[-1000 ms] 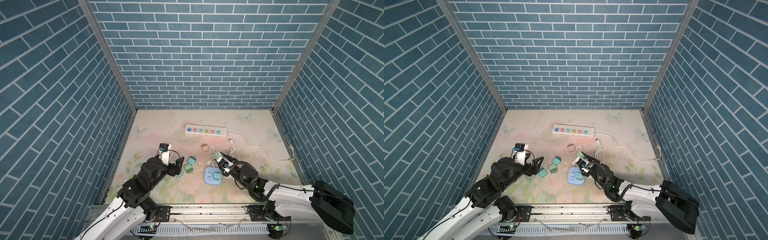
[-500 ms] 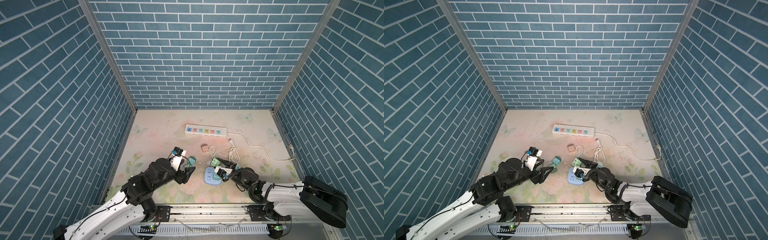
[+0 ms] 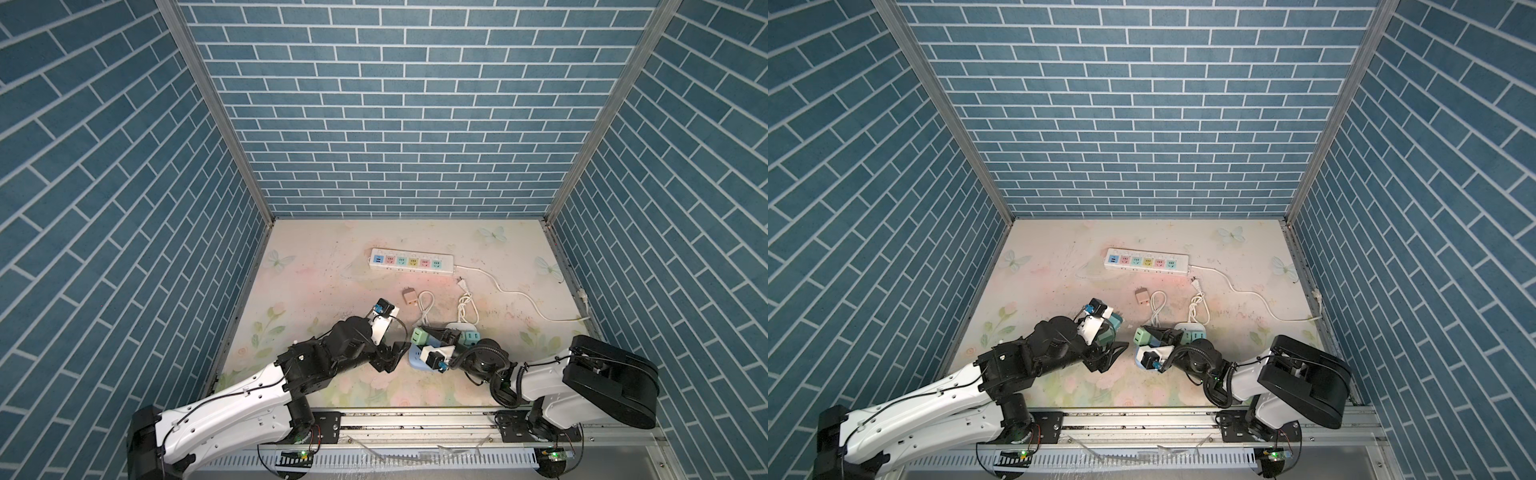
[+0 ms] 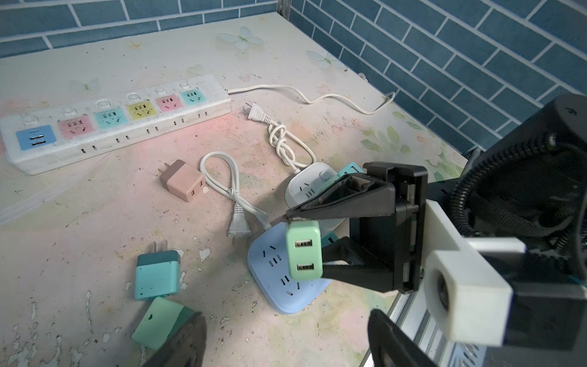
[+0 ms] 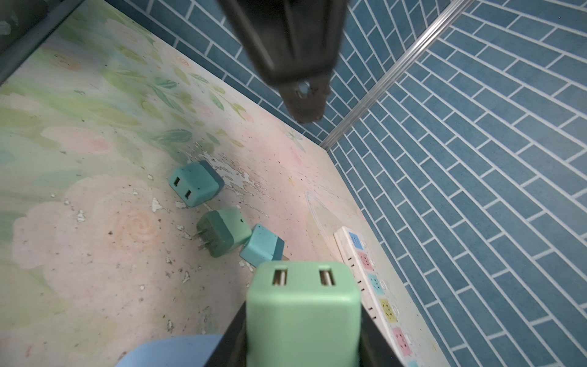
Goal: Insert plugs into power strip
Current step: Insert the plug into the socket.
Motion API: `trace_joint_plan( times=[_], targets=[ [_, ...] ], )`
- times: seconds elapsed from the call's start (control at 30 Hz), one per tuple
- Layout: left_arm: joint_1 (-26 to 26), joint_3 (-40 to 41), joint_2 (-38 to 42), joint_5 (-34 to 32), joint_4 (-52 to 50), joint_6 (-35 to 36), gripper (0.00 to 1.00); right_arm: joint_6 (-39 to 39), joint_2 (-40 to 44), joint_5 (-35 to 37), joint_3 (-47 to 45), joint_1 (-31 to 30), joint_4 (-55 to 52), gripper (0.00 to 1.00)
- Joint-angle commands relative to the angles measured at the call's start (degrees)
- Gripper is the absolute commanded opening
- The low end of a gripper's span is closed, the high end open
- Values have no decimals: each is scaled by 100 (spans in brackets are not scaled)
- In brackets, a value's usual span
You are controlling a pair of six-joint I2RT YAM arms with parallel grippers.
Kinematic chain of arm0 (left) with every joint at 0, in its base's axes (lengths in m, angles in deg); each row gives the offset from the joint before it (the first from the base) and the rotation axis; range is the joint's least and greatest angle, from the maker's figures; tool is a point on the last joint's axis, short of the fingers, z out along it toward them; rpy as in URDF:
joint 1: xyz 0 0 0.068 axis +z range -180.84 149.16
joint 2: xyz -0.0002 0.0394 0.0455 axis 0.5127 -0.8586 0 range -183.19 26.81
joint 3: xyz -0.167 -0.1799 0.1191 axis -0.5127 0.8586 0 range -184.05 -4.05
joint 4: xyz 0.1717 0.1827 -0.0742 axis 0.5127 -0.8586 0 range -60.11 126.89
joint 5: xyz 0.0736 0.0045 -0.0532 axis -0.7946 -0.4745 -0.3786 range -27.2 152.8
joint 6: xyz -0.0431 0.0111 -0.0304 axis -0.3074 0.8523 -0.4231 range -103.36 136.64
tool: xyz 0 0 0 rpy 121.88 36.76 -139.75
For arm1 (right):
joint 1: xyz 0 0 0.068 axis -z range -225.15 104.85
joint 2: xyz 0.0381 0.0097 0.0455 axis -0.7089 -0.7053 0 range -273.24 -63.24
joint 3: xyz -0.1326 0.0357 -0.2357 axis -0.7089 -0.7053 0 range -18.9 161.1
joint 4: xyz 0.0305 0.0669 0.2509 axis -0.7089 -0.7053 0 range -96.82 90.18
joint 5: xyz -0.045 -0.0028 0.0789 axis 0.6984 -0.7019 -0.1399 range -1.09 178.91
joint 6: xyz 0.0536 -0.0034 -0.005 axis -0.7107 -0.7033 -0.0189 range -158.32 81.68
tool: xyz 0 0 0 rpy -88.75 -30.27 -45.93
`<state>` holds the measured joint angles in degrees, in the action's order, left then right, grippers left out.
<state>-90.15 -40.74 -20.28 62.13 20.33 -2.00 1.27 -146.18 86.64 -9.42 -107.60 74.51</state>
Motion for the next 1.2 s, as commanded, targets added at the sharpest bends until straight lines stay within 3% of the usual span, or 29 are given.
trace_joint_plan(
  times=[0.0, 0.27, 0.57, 0.87, 1.07, 1.13, 1.17],
  targets=[
    [-30, -85, -177, -65, 349, -3, 82, 235, -69, -76, 242, -155, 584, 0],
    [-33, -64, -454, -109, 555, -13, 80, 207, 141, -57, 410, -366, 268, 0],
    [-36, -60, -751, 42, 734, -71, 71, 139, 343, -68, 502, -471, 86, 0],
    [-29, -301, -1157, 268, 940, 7, 43, -18, 341, -66, 635, -540, -25, 0],
    [-28, -300, -1302, 286, 1038, 63, 4, -33, 381, 33, 546, -571, 113, 0],
    [-29, -302, -1263, 192, 952, 69, 0, -49, 450, 185, 504, -588, 111, 0],
    [-29, -301, -1229, 153, 911, 97, 0, -58, 483, 250, 488, -586, 117, 5]
  ],
)
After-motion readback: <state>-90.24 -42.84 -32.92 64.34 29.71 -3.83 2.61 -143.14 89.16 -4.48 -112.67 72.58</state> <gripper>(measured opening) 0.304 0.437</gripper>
